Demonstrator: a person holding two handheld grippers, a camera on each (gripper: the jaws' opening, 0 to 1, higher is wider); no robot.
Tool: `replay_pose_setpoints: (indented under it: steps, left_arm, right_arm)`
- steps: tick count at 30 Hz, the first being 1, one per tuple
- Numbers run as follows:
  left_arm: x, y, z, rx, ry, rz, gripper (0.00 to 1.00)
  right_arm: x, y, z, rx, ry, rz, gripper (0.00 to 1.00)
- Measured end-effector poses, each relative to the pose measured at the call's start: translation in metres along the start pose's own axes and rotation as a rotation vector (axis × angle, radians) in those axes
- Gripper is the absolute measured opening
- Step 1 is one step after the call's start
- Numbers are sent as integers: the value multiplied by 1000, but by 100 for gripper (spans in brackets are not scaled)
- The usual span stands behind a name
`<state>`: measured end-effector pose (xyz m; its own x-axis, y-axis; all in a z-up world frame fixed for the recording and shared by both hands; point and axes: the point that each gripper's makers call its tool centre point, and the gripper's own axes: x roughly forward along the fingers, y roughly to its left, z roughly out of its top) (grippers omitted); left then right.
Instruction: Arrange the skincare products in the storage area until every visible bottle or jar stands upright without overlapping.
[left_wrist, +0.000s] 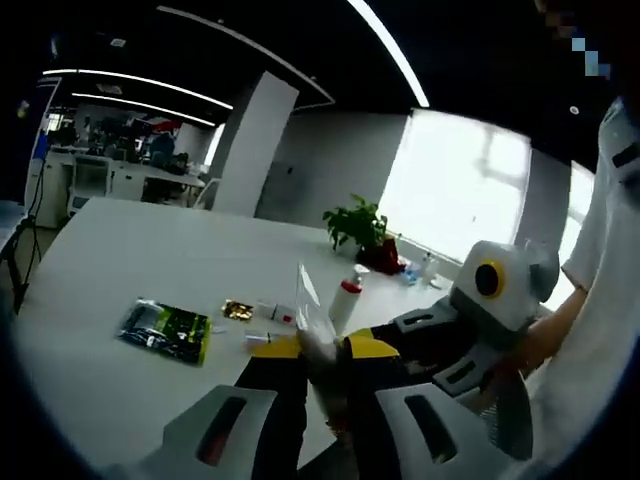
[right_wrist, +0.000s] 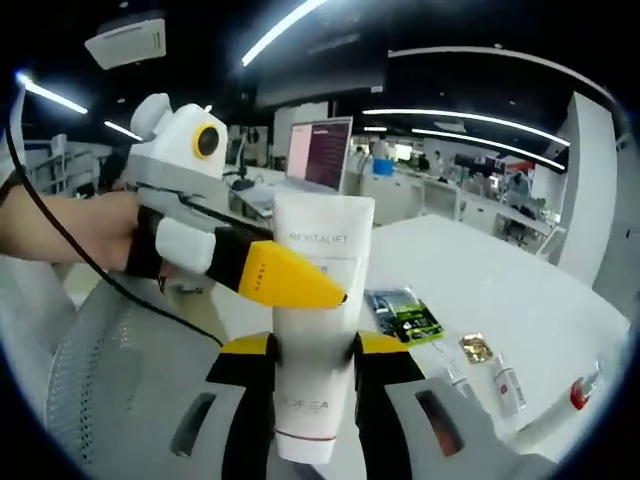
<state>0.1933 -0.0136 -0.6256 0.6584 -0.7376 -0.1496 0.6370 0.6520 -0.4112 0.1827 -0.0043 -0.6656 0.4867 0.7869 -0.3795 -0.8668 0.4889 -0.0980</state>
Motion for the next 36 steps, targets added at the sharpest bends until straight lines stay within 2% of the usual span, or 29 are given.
replay_pose_setpoints:
  steps: [4, 5, 6, 10, 16, 19, 25, 29, 30, 32, 36]
  left_arm:
    - [3, -4, 4, 56, 27, -30, 5]
    - [4, -10, 6, 97, 49, -65, 5]
    - [6, -13, 8, 145, 75, -80, 5]
    - [11, -27, 17, 227, 117, -164, 5]
    - [10, -40, 31, 365, 151, -270, 5]
    - [6, -51, 35, 426, 161, -338, 5]
    - [1, -67, 34, 475, 183, -416, 5]
    - [0, -82, 32, 449, 178, -482, 5]
    - [1, -86, 32, 445, 176, -491, 5]
    - [5, -86, 28, 465, 190, -490, 5]
    - [10, -87, 26, 474, 204, -490, 5]
  right_arm:
    - [-7, -4, 3, 37, -3, 21, 29]
    - [-10, -6, 4, 81, -12, 26, 29]
    - [-15, -8, 6, 86, -24, 31, 29]
    - [-27, -12, 17, 104, -64, 45, 28]
    - [-37, -17, 29, 42, -93, 112, 26]
    - [-42, -14, 36, -21, -116, 152, 25]
    - [-46, -5, 38, -1, -143, 228, 24]
    - [-47, 2, 42, -3, -149, 274, 29]
    - [-48, 7, 42, -11, -139, 306, 25]
    - [-47, 4, 39, -36, -122, 286, 24]
    - [-47, 1, 36, -12, -132, 293, 23]
